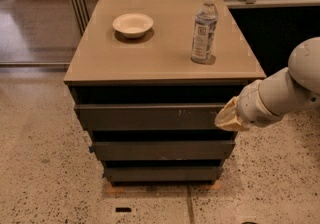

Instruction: Open top drawer

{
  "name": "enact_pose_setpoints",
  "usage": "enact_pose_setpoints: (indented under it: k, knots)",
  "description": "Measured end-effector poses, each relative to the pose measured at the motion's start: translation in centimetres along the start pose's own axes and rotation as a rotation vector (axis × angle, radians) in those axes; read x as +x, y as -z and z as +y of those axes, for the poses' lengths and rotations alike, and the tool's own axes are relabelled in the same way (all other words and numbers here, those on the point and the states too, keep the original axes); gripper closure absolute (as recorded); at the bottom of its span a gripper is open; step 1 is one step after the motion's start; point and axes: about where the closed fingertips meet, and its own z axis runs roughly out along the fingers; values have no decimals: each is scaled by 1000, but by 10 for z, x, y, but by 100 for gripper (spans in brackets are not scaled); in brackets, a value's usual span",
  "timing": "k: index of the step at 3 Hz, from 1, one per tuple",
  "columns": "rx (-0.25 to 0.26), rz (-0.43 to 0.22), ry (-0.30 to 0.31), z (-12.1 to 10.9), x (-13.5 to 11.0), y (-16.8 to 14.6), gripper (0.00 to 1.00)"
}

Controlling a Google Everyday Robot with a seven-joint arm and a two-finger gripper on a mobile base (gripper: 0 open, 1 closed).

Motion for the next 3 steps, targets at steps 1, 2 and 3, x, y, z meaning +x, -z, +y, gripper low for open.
enact_pose_setpoints:
  k: [1, 2, 3]
  knots:
    - [-5, -42, 36, -8, -6, -25, 30]
    - [-15, -73, 71, -16, -12, -50, 7]
    - [-26, -106, 101, -25, -18, -78, 0]
